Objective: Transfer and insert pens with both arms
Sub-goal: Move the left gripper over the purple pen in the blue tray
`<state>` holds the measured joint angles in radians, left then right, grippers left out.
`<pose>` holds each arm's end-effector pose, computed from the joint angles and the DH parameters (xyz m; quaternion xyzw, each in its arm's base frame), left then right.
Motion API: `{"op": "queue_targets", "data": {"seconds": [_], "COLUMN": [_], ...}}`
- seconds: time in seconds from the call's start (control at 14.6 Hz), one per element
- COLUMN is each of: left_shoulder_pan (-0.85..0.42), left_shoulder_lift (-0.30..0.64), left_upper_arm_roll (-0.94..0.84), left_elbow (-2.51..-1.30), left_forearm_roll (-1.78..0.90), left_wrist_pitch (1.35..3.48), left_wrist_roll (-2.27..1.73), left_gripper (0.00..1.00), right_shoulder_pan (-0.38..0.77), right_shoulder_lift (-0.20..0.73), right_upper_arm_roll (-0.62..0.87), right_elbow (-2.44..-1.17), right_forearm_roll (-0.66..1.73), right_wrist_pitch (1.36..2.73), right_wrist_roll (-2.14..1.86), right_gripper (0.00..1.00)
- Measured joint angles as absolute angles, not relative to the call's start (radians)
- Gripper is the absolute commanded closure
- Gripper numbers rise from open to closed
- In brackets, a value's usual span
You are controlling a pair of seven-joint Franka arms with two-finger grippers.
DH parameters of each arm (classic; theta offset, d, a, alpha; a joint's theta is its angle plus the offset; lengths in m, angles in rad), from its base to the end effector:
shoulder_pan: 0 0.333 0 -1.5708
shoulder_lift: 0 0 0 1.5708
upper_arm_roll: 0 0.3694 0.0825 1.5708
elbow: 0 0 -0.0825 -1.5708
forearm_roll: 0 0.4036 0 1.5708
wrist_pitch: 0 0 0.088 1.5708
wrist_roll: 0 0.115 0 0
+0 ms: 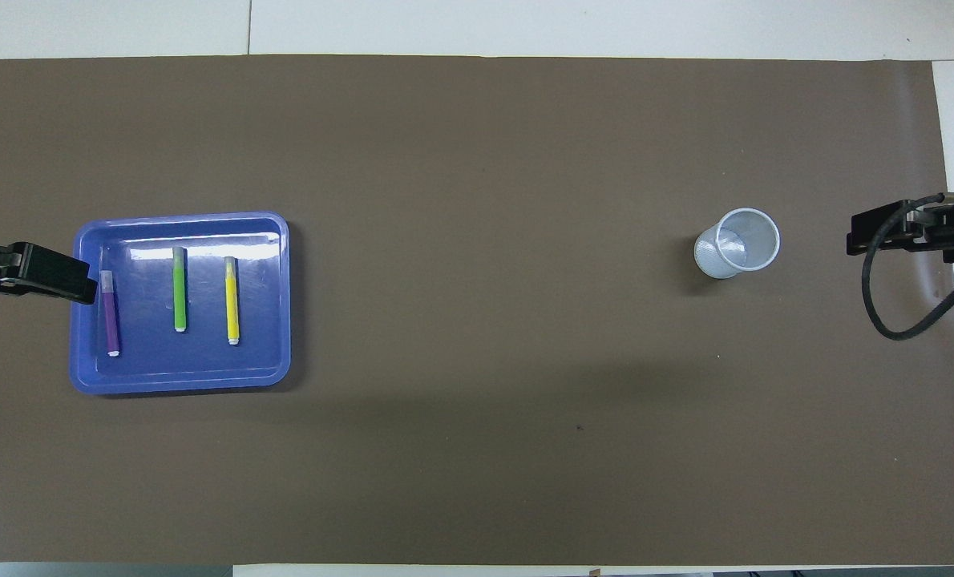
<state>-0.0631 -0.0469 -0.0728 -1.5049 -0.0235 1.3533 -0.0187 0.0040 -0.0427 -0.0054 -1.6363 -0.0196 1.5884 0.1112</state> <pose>0.5269 -0.0764 0.7097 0.9968 -0.0603 -0.0530 0.0058 0.5594 -0.0031 0.6634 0.9984 -0.0561 -0.0021 0.0098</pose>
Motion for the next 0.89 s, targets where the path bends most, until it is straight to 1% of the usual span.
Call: {"op": "queue_targets", "data": {"seconds": [0.89], "left_shoulder_pan": [-0.063], "left_shoulder_lift": [-0.048], "left_upper_arm_roll": [-0.072], "left_elbow": [-1.514], "left_forearm_roll": [-0.024], "left_wrist_pitch": [1.359], "left_wrist_roll": [-0.019], "left_gripper": [0.00], "right_shoulder_pan": [0.005], "right_shoulder_lift": [-0.043], "right_upper_arm_roll": [-0.003], "right_elbow": [-1.634], "right_forearm_roll": [-0.020], "right_wrist_pitch": [1.589], "right_wrist_roll": [0.111], "right_gripper": [0.00]}}
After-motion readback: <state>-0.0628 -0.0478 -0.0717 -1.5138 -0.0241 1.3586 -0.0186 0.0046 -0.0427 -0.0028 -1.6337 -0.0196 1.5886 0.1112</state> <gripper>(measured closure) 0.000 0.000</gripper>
